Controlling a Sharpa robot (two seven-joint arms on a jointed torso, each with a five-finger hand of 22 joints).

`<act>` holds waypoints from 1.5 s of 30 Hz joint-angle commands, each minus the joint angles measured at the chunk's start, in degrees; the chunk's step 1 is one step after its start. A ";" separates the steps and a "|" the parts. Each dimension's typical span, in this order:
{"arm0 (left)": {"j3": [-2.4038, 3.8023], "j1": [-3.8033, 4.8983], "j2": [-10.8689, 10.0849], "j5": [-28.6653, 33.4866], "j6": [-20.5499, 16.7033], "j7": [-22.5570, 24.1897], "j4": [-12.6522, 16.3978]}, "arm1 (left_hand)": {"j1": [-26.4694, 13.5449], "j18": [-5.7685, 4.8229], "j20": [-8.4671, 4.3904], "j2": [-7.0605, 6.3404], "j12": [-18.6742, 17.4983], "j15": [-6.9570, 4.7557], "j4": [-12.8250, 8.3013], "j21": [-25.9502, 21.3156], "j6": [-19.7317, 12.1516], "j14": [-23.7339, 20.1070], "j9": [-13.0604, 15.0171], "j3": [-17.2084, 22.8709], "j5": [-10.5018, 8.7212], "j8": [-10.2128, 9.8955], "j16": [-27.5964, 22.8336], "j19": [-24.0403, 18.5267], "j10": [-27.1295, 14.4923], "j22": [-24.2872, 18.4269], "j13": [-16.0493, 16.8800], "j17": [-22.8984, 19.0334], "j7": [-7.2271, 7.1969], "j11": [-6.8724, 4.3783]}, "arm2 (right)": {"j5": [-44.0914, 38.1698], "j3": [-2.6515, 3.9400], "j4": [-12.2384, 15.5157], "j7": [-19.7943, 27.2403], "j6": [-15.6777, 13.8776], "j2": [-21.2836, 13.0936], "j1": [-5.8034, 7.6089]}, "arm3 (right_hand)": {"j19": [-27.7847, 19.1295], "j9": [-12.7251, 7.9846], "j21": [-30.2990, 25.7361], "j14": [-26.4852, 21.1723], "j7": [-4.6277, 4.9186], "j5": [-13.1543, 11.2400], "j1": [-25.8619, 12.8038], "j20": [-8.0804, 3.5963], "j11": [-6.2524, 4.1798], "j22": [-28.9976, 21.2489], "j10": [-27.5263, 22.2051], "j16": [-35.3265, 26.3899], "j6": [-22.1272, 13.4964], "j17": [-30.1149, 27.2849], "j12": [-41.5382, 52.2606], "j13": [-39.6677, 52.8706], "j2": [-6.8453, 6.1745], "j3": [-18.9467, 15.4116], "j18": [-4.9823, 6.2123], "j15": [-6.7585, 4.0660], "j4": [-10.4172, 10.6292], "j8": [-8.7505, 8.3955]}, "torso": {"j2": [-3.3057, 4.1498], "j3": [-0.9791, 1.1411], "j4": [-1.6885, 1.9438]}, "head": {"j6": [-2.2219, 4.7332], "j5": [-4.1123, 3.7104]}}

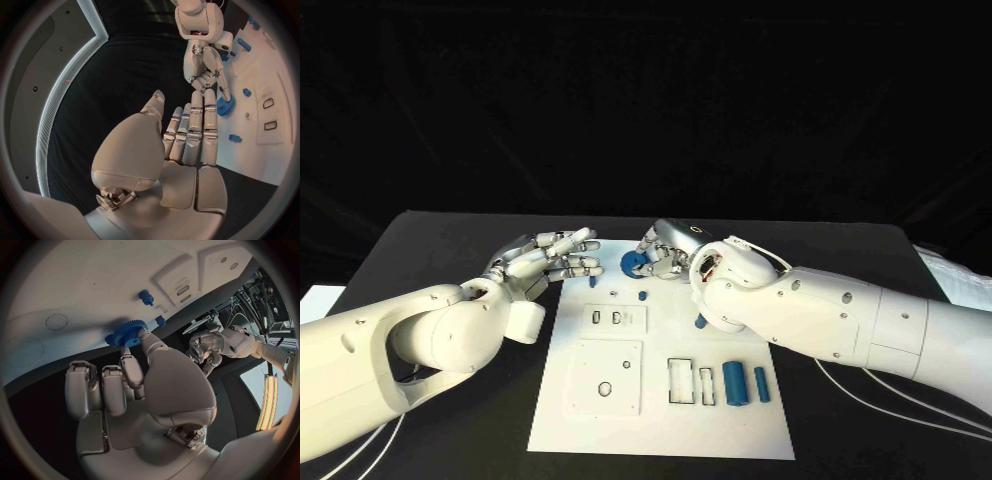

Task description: Assemble the parts on the task board

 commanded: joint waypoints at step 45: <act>0.00 -0.03 -0.21 -0.30 1.27 -0.01 -0.04 | 0.05 0.48 0.10 0.18 0.32 -0.04 -0.40 0.35 -0.21 -0.61 0.04 0.04 0.15 0.12 0.24 -0.52 -0.32 0.08 -0.02 0.17 0.00 0.07 | 28.19 -0.09 9.44 25.42 3.98 -23.77 0.68 | -0.25 -0.29 -0.33 4.02 1.08 4.95 3.04 0.68 0.95 -0.05 -1.20 0.01 -4.98 5.69 -0.44 -0.79 -1.30 -4.64 -0.51 0.66 -0.19 0.74 | -0.67 1.11 -1.62 | 0.58 0.73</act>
